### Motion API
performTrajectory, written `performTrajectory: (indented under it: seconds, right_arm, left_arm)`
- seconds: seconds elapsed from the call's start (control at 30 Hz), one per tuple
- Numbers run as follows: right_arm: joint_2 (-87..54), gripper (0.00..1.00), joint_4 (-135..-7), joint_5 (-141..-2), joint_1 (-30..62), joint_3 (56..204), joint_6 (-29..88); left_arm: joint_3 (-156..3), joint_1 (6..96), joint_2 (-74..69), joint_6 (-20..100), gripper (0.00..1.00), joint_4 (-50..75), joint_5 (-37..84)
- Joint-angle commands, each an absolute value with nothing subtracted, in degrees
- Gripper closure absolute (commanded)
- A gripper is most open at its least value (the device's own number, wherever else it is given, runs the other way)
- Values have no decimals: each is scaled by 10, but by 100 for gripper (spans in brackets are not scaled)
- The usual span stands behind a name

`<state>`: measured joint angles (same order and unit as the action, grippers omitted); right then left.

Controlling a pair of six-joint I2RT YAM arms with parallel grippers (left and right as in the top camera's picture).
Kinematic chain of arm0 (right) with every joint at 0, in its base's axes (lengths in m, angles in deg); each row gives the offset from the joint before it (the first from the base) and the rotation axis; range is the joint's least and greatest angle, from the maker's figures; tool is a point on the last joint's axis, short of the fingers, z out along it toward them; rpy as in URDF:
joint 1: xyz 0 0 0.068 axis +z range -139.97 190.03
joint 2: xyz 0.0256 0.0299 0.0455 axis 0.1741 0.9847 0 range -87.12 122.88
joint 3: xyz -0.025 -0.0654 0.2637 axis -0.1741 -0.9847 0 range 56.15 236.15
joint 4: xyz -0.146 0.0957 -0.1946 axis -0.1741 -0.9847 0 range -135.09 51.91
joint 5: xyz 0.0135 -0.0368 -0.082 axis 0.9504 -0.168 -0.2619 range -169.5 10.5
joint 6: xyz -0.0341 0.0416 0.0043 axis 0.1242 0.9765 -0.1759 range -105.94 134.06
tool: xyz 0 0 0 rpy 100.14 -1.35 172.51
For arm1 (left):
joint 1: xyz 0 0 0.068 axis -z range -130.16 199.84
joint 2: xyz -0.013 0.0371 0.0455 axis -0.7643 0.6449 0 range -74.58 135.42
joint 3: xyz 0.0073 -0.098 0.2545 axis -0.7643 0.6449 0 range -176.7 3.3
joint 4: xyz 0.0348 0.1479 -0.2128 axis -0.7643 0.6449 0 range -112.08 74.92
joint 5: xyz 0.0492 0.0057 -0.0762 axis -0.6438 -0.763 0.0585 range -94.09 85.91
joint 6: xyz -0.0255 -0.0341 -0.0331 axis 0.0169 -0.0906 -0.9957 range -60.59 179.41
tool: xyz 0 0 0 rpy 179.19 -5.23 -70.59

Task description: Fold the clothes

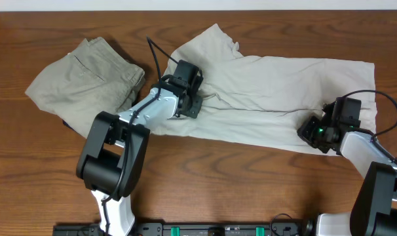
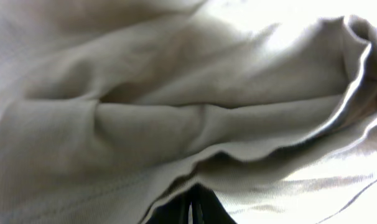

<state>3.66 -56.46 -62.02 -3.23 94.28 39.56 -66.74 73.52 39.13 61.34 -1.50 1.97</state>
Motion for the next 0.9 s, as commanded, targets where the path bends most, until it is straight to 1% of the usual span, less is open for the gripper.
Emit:
performTrajectory:
  seconds: [0.0, 0.2, 0.37, 0.47, 0.5, 0.57, 0.6, 0.63, 0.67, 0.7, 0.73, 0.77, 0.87]
  right_arm:
    - [62, 89, -578, -722, -33, 917, 402]
    - [62, 89, -578, -722, -33, 917, 402]
    - [62, 89, -577, -727, -33, 917, 402]
    - [62, 89, -580, -727, -33, 917, 402]
    - [62, 89, -581, -727, -33, 917, 401]
    - [62, 88, -582, -740, -34, 917, 401]
    - [62, 88, -582, -748, -36, 917, 401]
    - [62, 88, -582, -750, -39, 917, 401]
    - [62, 87, -581, -750, -43, 918, 401]
    - [62, 87, -582, -750, -48, 919, 401]
    - [62, 85, -583, -749, -52, 920, 401]
    - [62, 84, -583, -747, -57, 922, 401]
    - [62, 79, -589, -730, -70, 927, 386]
  left_arm:
    - [-671, 733, 416, 628, 94, -20, -8]
    - [-682, 733, 411, 628, 94, 13, -10]
    - [-682, 733, 405, 628, 94, 8, -49]
    - [-682, 733, 392, 616, 94, 60, -48]
    - [-682, 733, 386, 608, 92, 81, -48]
    - [-682, 733, 370, 597, 78, 121, -48]
    - [-682, 733, 360, 596, 70, 134, -48]
    - [-682, 733, 348, 592, 68, 146, -48]
    - [-682, 733, 336, 585, 62, 154, -48]
    - [-682, 733, 319, 576, 53, 164, -48]
    - [-682, 733, 306, 570, 34, 172, -48]
    - [-682, 733, 290, 567, 29, 181, -48]
    - [-682, 733, 259, 560, 28, 214, -48]
